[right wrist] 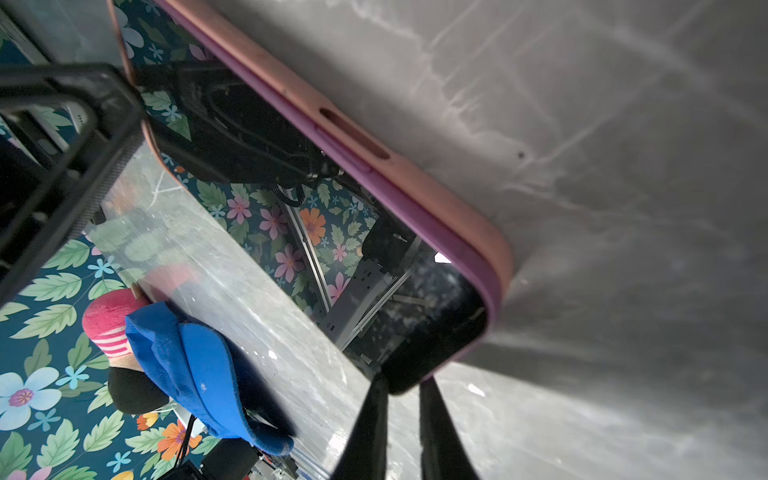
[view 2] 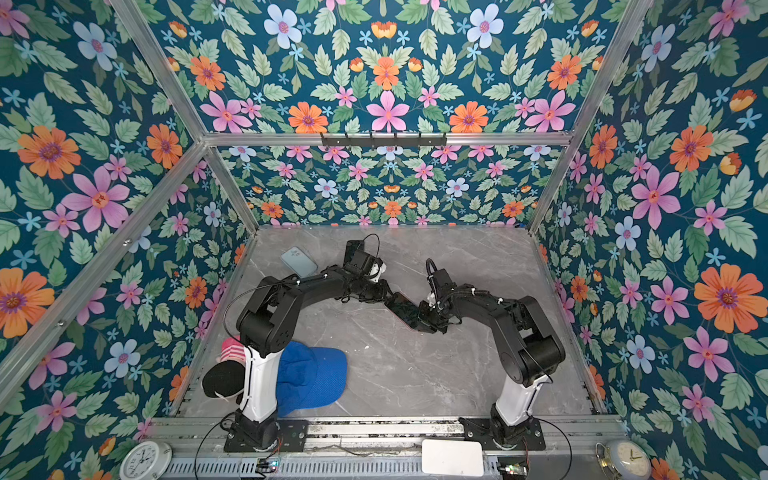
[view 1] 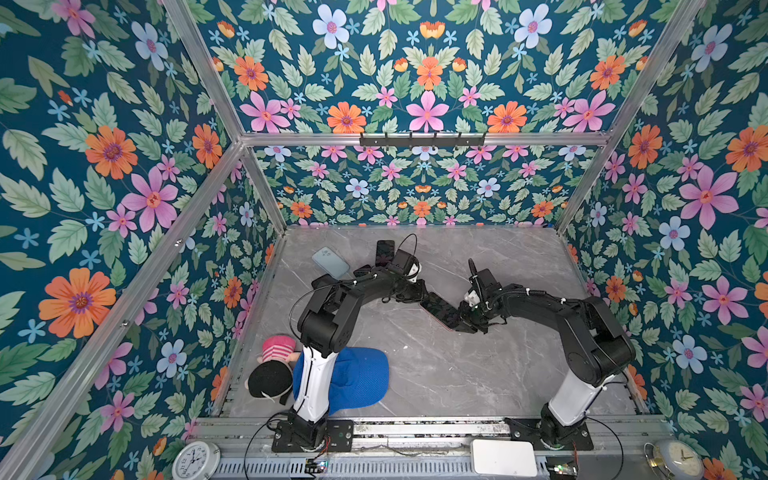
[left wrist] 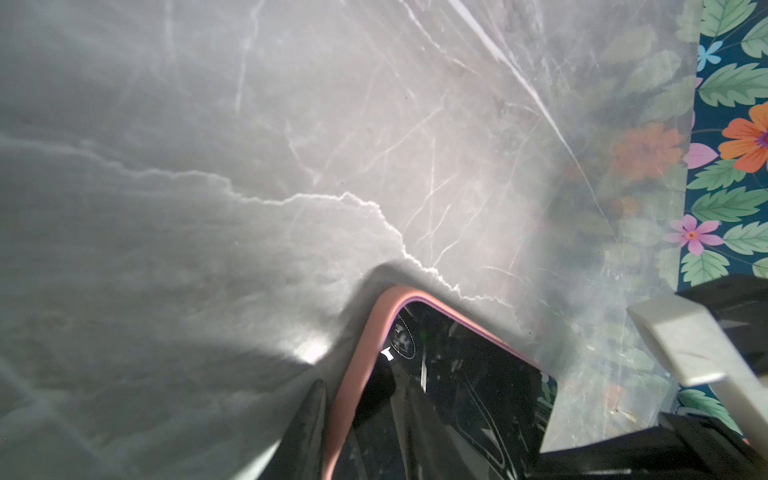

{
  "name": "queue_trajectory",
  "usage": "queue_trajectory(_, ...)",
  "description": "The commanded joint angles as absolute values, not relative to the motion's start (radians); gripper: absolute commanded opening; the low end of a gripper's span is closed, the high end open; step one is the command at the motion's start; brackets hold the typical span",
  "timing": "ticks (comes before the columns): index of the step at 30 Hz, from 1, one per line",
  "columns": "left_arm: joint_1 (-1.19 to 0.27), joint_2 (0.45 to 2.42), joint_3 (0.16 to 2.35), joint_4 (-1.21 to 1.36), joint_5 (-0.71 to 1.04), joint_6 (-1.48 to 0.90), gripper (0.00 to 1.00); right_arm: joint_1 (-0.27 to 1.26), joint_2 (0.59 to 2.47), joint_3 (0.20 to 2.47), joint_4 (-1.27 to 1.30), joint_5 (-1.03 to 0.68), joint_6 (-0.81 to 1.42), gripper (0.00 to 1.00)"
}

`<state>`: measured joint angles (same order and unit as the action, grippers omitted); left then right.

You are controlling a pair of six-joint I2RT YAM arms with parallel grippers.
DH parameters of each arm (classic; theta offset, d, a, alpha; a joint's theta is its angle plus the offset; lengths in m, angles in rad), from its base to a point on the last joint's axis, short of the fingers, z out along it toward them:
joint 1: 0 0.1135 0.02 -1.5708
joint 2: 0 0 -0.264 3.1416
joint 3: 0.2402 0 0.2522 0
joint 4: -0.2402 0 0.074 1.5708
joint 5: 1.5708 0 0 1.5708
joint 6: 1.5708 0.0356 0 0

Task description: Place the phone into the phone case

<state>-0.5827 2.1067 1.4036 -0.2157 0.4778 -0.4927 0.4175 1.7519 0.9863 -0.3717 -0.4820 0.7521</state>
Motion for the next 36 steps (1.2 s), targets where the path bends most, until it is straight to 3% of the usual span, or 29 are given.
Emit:
queue_trajectory(1, -0.59, 2.105, 1.394, -0.278, 0.514, -0.496, 0.35, 0.425, 1.758, 0.991, -0.296, -0.499, 0.755, 0.15)
queue_trajectory(13, -0.563, 2.029, 1.391, -0.342, 0.421, -0.455, 0.61, 0.415, 1.668, 1.004, -0.482, -0.426, 0.656, 0.33)
queue_trajectory(21, -0.564, 1.957, 1.307, -0.319, 0.444, -0.49, 0.62, 0.38, 1.649, 1.102, -0.533, -0.359, 0.532, 0.39)
queue_trajectory(29, -0.587, 1.912, 1.181, -0.189, 0.539, -0.582, 0.62, 0.333, 1.838, 1.193, -0.48, -0.391, 0.417, 0.55)
queue_trajectory(36, -0.596, 1.919, 1.158, -0.15, 0.57, -0.606, 0.62, 0.333, 1.889, 1.167, -0.417, -0.499, 0.412, 0.55)
